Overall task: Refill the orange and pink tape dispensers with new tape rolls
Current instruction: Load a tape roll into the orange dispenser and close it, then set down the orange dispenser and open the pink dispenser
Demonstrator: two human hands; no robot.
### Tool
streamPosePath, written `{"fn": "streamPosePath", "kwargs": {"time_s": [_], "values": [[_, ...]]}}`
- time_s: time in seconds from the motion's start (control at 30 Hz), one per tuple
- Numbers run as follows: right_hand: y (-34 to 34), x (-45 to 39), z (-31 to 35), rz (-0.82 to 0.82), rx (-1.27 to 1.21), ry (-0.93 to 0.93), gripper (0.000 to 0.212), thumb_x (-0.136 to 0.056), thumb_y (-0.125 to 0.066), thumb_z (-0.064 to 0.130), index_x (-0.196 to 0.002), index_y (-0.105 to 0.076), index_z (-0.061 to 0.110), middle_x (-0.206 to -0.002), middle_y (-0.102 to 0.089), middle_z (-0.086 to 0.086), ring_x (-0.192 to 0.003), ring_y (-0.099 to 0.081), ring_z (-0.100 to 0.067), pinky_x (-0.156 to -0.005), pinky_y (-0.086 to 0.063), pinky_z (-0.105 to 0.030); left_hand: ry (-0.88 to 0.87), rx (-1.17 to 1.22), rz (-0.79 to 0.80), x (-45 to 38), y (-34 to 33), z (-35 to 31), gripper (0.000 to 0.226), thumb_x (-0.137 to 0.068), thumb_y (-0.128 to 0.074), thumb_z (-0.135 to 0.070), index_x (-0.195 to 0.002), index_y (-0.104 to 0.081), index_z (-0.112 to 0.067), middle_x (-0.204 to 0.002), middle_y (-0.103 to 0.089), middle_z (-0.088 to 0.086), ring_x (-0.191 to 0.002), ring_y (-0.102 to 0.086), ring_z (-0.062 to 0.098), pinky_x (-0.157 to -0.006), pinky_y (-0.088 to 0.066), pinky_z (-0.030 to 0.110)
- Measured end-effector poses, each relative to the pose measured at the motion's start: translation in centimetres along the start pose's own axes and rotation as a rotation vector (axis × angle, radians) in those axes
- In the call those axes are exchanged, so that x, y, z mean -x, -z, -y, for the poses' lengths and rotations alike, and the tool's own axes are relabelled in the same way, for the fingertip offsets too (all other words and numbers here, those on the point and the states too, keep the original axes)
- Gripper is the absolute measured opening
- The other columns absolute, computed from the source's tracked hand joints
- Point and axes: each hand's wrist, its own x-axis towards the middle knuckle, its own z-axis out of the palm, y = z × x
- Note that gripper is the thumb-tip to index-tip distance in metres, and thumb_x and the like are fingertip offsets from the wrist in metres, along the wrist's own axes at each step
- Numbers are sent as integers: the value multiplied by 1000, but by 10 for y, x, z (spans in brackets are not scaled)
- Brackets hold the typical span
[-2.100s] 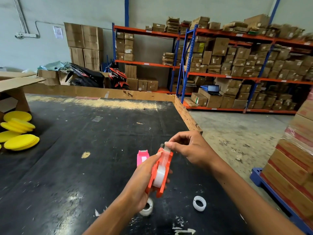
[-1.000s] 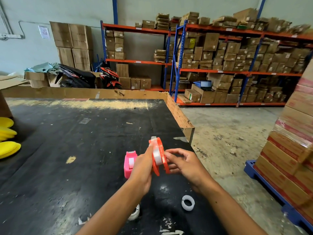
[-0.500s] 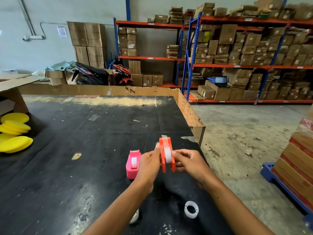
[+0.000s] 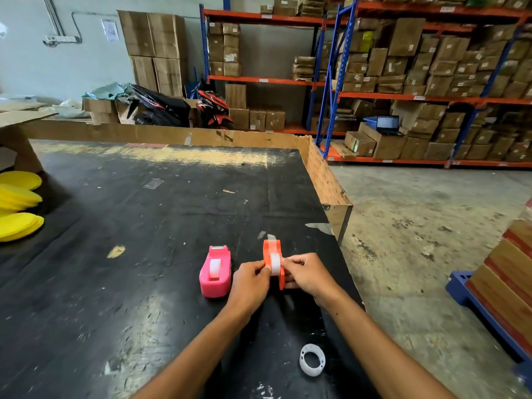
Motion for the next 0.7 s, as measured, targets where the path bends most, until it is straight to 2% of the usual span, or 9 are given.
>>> {"fn": "streamPosePath", "kwargs": {"time_s": [0.03,0.1,0.17,0.27,0.4,0.47,0.57,0.63,0.7], "values": [[-1,-2,-2,-12,1,-6,21,-93,-56,16,-89,-72,2,-85,-73,-15,-74,-71,-21,-72,-62,-35,1,-9,-3,-2,0,2,31,-91,-48,-10,-94,-78,-19,-87,-78,4,-85,-71,24,-83,-55,32],[-3,-5,-4,-40,28,-4,23,-92,-56,15,-90,-73,0,-87,-74,-18,-76,-71,-23,-71,-62,-36,-2,-45,-10,-4,0,4,29,-92,-49,-9,-98,-77,-13,-86,-77,6,-73,-66,16,-68,-49,14],[-4,-5,-4,-53,55,2,22,-91,-57,17,-89,-74,3,-82,-73,-13,-73,-70,-21,-67,-61,-32,-13,-78,-19,-5,1,5,27,-93,-50,-9,-99,-76,-10,-88,-77,11,-70,-60,13,-61,-44,15],[-4,-4,-3,-45,58,7,21,-92,-57,18,-93,-73,3,-78,-71,-7,-69,-68,-16,-62,-59,-27,-15,-65,-15,-6,3,5,26,-93,-51,-10,-100,-76,-10,-91,-77,8,-76,-63,12,-63,-46,15],[-4,-2,-3,-36,37,14,23,-93,-56,17,-95,-71,-1,-72,-69,-3,-63,-66,-11,-56,-58,-20,-47,-68,8,-2,6,5,28,-93,-50,-8,-106,-74,-12,-89,-72,-4,-85,-66,10,-65,-46,7],[-3,0,-4,-32,36,8,24,-94,-55,17,-94,-71,-2,-72,-68,-4,-64,-66,-11,-55,-57,-17,-56,-57,36,2,8,3,28,-94,-49,-8,-109,-73,-12,-93,-71,-5,-89,-67,11,-72,-47,10],[-3,4,-3,-25,32,-1,25,-95,-54,18,-94,-70,-2,-78,-70,-9,-68,-68,-15,-62,-59,-20,-54,-41,68,8,13,1,30,-95,-48,-7,-113,-71,-14,-96,-70,-8,-91,-65,8,-79,-47,16],[-5,10,-3,-29,37,-11,25,-95,-54,17,-94,-70,-2,-80,-69,-11,-70,-68,-17,-66,-59,-24,-57,-38,74,12,17,2,28,-95,-48,-7,-106,-71,-20,-86,-68,-12,-83,-61,3,-71,-45,9],[-7,14,-3,-49,50,-12,23,-95,-53,16,-87,-70,3,-79,-66,-10,-70,-65,-16,-67,-58,-26,-59,-41,73,15,22,1,29,-95,-49,-7,-81,-65,-26,-75,-62,-13,-75,-56,5,-61,-40,8]]}}
